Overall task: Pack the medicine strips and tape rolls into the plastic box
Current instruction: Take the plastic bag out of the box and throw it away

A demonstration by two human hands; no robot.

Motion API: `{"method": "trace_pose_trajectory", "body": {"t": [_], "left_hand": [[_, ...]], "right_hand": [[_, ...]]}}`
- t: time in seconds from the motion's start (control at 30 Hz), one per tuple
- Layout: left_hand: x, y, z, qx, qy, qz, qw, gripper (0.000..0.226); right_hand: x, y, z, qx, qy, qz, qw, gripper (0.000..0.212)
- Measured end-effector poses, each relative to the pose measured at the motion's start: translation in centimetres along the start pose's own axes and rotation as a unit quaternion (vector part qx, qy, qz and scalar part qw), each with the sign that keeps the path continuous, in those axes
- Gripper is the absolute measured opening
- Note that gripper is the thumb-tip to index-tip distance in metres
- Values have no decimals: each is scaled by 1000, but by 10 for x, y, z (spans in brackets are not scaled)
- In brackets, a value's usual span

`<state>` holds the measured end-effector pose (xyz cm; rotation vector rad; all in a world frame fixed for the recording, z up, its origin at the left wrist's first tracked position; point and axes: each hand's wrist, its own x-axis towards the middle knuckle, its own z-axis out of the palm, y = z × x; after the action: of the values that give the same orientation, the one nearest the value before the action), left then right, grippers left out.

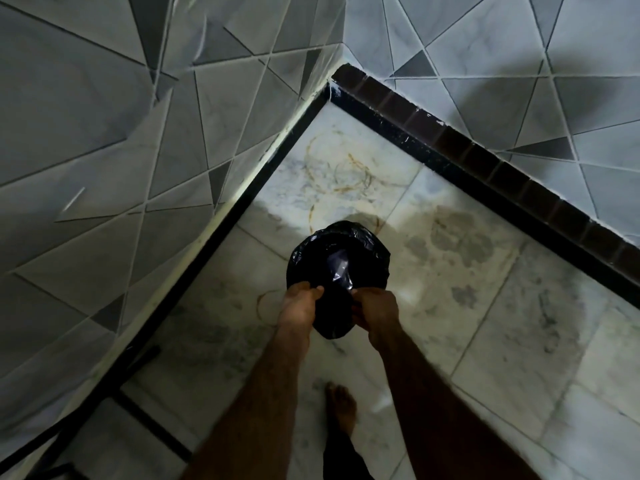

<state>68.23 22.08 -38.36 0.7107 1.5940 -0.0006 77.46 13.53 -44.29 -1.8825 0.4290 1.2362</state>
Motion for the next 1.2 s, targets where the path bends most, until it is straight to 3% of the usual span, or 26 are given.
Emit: {"method": "trace_pose_trajectory", "body": {"t": [0.13,0.3,0.4,0.5,0.63,0.77,0.93,1.2], "left_hand": [[-22,10,-5,-26,12,26,999,31],[-77,32,-12,-49,-17,126,991,17],[-115,47,-22,-46,-27,192,980,21],[-147,61,-37,-50,-19,228,972,21],[-196,77,-63,-66,-24,270,960,42],[-249,84,-96,-88,-26,323,942,43],[-317,73,-155,-121,-30,395,910,45],[-414,20,-268,-152,39,486,860,46]], "right_hand": [[-18,-8,-3,-11,4,-42,999,10],[-65,-37,-9,11,8,-118,993,19],[-104,-58,-9,18,-11,-187,982,8],[-149,-80,-7,43,-42,-234,970,15],[-213,-105,-3,106,-80,-268,954,22],[-279,-118,-2,109,-102,-319,936,27],[-374,-113,6,82,-134,-389,908,25],[-514,-67,42,40,-229,-456,859,28]]}}
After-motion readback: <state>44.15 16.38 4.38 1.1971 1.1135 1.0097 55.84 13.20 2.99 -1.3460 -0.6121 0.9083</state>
